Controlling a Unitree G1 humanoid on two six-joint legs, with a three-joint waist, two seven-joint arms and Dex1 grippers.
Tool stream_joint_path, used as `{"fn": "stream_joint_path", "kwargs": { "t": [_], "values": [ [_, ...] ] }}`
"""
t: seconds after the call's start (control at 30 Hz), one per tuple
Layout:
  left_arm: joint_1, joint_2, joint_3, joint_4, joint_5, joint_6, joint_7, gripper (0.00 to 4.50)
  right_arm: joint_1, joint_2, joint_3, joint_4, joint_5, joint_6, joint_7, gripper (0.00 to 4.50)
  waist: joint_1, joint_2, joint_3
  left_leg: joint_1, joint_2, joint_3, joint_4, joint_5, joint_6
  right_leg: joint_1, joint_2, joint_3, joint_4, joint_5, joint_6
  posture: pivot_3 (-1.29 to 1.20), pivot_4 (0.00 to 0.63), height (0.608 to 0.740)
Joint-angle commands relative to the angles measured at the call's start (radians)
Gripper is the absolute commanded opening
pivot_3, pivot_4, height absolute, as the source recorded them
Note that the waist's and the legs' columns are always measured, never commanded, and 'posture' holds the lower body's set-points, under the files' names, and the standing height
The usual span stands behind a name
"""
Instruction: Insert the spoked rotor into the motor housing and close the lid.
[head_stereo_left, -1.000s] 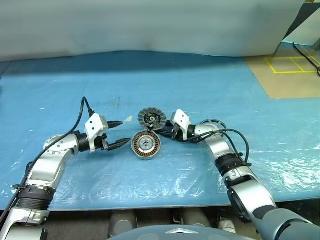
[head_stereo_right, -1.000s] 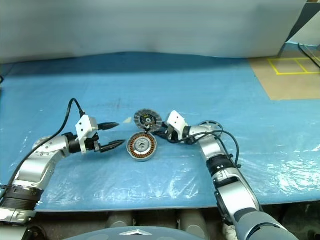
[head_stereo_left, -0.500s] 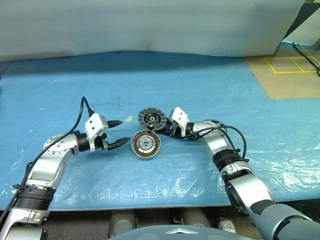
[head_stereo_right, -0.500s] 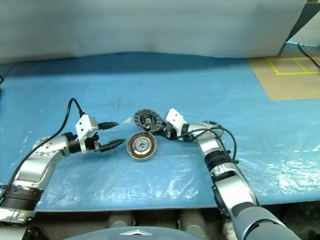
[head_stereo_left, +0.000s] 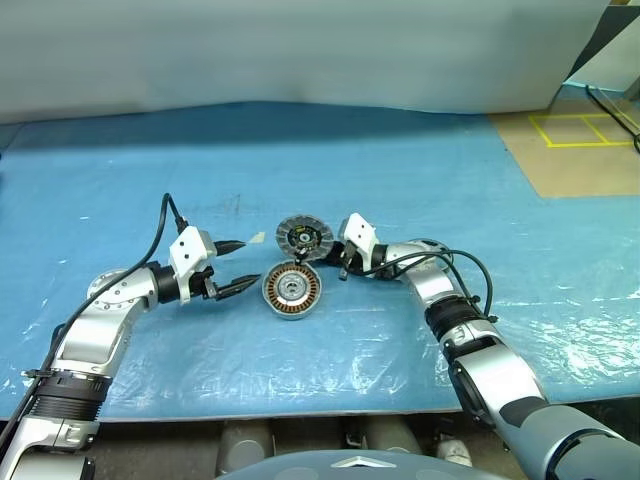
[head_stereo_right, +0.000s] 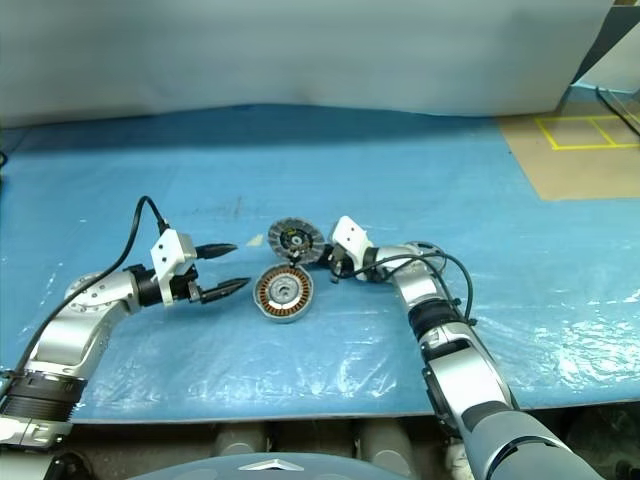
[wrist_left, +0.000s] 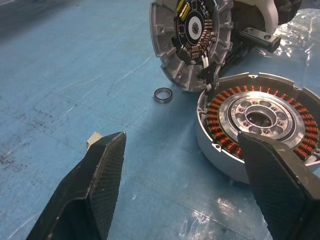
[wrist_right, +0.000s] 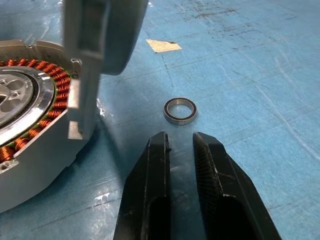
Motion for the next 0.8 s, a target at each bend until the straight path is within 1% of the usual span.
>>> {"fn": "stream_joint_path", "kwargs": {
  "t": [0.03, 0.3, 0.4, 0.5, 0.8],
  "values": [
    [0.004, 0.010, 0.023, -0.033, 0.002, -0.008, 0.007, 3.73, 0.016, -0.002, 0.010, -0.003, -0.010, 0.017, 0.011, 0.73, 0.000, 0.000, 0.000, 0.000, 0.000, 0.000, 0.000, 0.000, 0.000, 0.000, 0.000, 0.000, 0.000, 0.000, 0.000, 0.00, 0.150, 0.740],
    [0.019, 0.010, 0.028, -0.030, -0.002, -0.006, 0.007, 3.73, -0.003, 0.011, -0.029, 0.003, 0.030, 0.041, 0.011, 0.73, 0.001, 0.000, 0.000, 0.000, 0.000, 0.000, 0.000, 0.000, 0.000, 0.000, 0.000, 0.000, 0.000, 0.000, -0.001, 0.00, 0.150, 0.740],
    [0.015, 0.012, 0.034, -0.017, 0.001, -0.012, 0.010, 3.73, -0.018, 0.020, -0.037, 0.019, 0.032, 0.039, 0.008, 1.37, 0.001, 0.000, 0.000, 0.000, 0.001, 0.000, 0.000, 0.000, 0.000, 0.000, 0.000, 0.000, 0.000, 0.000, -0.001, 0.00, 0.150, 0.740],
    [0.013, 0.015, 0.038, -0.010, 0.003, -0.014, 0.010, 3.73, -0.038, 0.034, -0.038, 0.048, 0.021, 0.016, -0.003, 2.30, 0.000, 0.000, 0.000, 0.001, 0.001, 0.001, 0.000, 0.000, 0.000, -0.001, 0.000, 0.000, 0.001, -0.001, -0.001, 0.00, 0.150, 0.740],
    [0.016, 0.020, 0.041, -0.011, 0.005, -0.015, 0.012, 3.73, -0.095, 0.079, -0.033, 0.145, -0.006, -0.031, -0.012, 2.30, -0.002, 0.000, 0.000, 0.000, 0.001, 0.001, 0.000, 0.000, 0.000, -0.003, 0.000, 0.000, 0.002, -0.001, -0.002, 0.00, 0.150, 0.740]
  ]
}}
